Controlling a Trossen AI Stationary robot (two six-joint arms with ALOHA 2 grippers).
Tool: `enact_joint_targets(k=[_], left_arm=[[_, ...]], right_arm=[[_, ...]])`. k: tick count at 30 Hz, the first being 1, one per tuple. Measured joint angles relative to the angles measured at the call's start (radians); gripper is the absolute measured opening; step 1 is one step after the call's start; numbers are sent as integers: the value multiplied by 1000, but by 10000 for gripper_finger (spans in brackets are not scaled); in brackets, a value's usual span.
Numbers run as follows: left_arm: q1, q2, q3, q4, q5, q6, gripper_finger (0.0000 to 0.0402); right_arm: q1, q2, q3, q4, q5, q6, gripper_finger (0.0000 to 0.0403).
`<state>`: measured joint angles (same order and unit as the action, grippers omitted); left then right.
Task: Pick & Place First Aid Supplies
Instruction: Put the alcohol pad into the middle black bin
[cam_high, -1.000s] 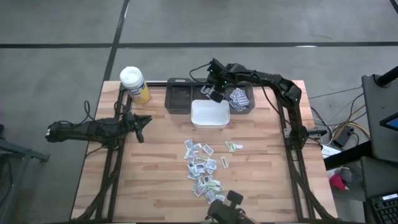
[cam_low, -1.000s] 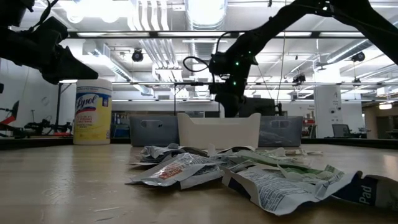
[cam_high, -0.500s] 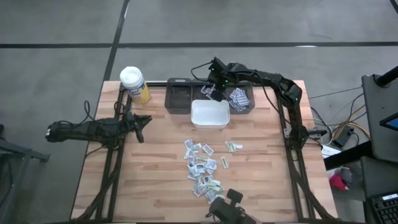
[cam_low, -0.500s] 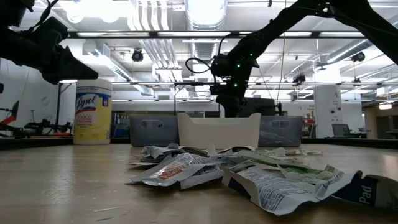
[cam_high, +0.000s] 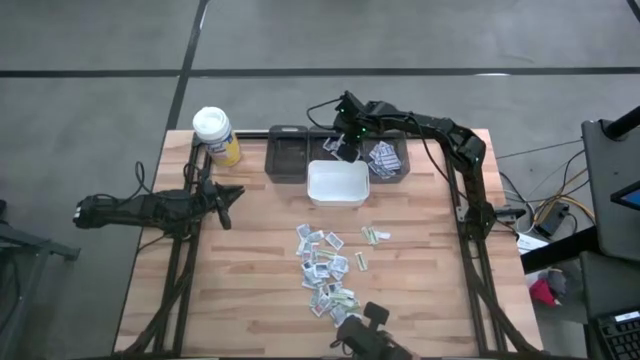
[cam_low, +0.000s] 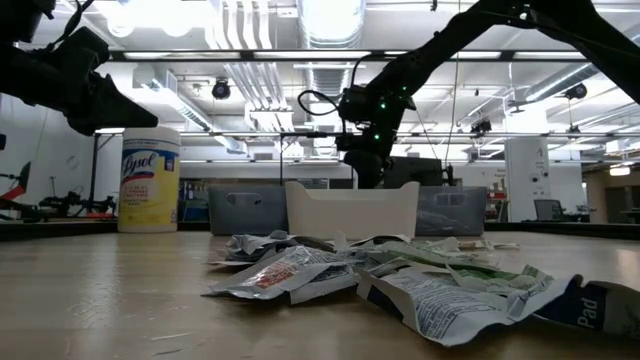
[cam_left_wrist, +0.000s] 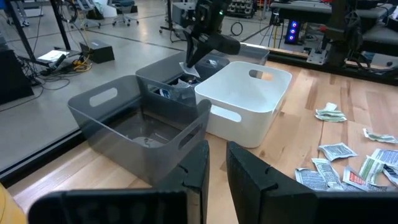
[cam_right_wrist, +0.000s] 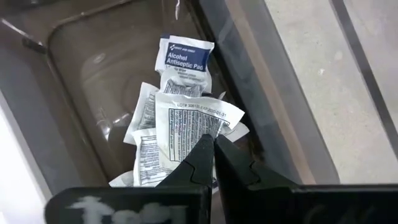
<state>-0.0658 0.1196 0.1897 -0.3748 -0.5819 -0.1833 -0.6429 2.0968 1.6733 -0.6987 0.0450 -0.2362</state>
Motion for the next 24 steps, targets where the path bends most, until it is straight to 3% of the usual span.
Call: enact_joint_targets(k=[11, 24], left_arm=[[0, 0, 0, 0, 0, 0, 53], [0, 0, 0, 0, 13, -8, 53]], right_arm=[[-5, 0, -9, 4, -49, -1, 18], [-5, 0, 119, -32, -46, 18, 115]])
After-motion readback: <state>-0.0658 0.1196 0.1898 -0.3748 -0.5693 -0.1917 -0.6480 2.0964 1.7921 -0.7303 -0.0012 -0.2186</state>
